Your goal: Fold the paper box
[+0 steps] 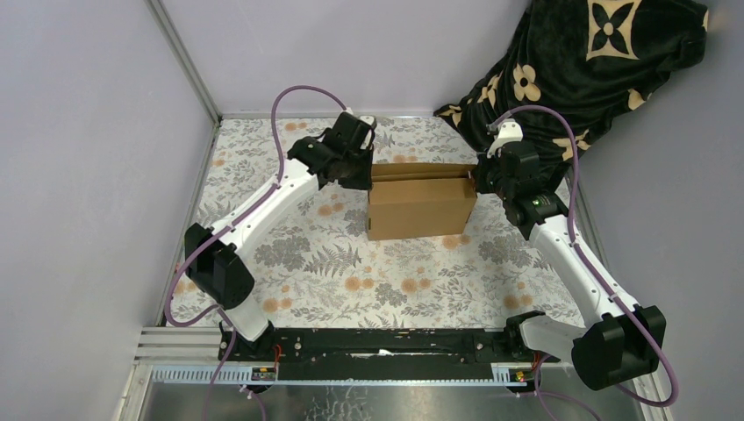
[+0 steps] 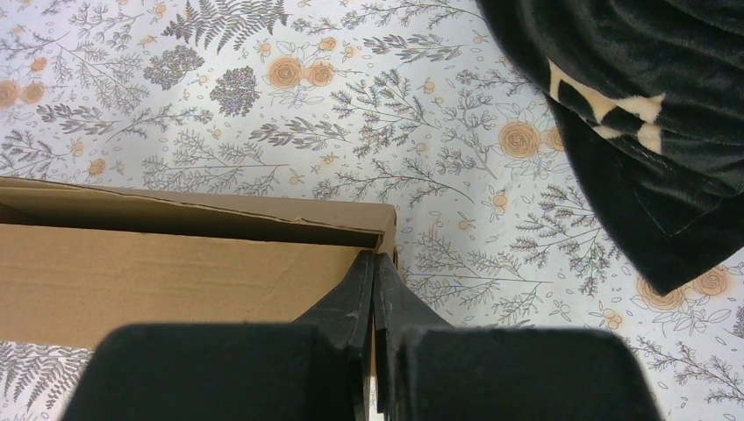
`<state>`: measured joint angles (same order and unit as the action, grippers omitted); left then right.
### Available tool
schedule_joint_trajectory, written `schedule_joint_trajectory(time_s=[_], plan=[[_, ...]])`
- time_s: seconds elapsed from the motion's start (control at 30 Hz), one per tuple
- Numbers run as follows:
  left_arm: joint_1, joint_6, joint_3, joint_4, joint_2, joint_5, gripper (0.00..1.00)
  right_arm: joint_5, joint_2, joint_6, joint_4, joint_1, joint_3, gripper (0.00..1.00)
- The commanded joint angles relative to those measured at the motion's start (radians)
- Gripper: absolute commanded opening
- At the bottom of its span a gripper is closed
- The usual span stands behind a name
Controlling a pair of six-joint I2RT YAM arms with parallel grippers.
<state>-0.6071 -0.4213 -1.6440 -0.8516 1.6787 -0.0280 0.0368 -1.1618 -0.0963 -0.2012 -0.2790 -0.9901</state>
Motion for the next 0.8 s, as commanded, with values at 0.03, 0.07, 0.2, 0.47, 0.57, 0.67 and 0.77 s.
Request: schedule_joint_trajectory(time_s=[0.03, 0.07, 0.2, 0.47, 0.57, 0.67, 0.77], plan=[[-0.037, -0.035, -0.063, 0.098, 0.023, -0.075, 0.12, -0.126, -0.027, -0.040, -0.076, -0.035, 0.015, 0.00], [-0.038, -0.038, -0.064, 0.098, 0.028, -0.073, 0.12, -0.125, -0.027, -0.041, -0.076, -0.036, 0.016, 0.00], [-0.048, -0.046, -0.078, 0.097, 0.053, -0.057, 0.12, -0.121, -0.027, -0.045, -0.072, -0.037, 0.016, 0.00], [-0.064, -0.067, -0.127, 0.097, 0.110, -0.041, 0.13, -0.112, -0.034, -0.056, -0.073, -0.047, 0.002, 0.00], [-0.070, -0.076, -0.147, 0.097, 0.127, -0.038, 0.14, -0.109, -0.038, -0.058, -0.073, -0.051, -0.002, 0.00], [-0.075, -0.086, -0.161, 0.097, 0.143, -0.042, 0.15, -0.109, -0.042, -0.059, -0.070, -0.054, -0.002, 0.00], [-0.081, -0.093, -0.172, 0.097, 0.153, -0.039, 0.15, -0.109, -0.048, -0.060, -0.067, -0.057, -0.001, 0.00]])
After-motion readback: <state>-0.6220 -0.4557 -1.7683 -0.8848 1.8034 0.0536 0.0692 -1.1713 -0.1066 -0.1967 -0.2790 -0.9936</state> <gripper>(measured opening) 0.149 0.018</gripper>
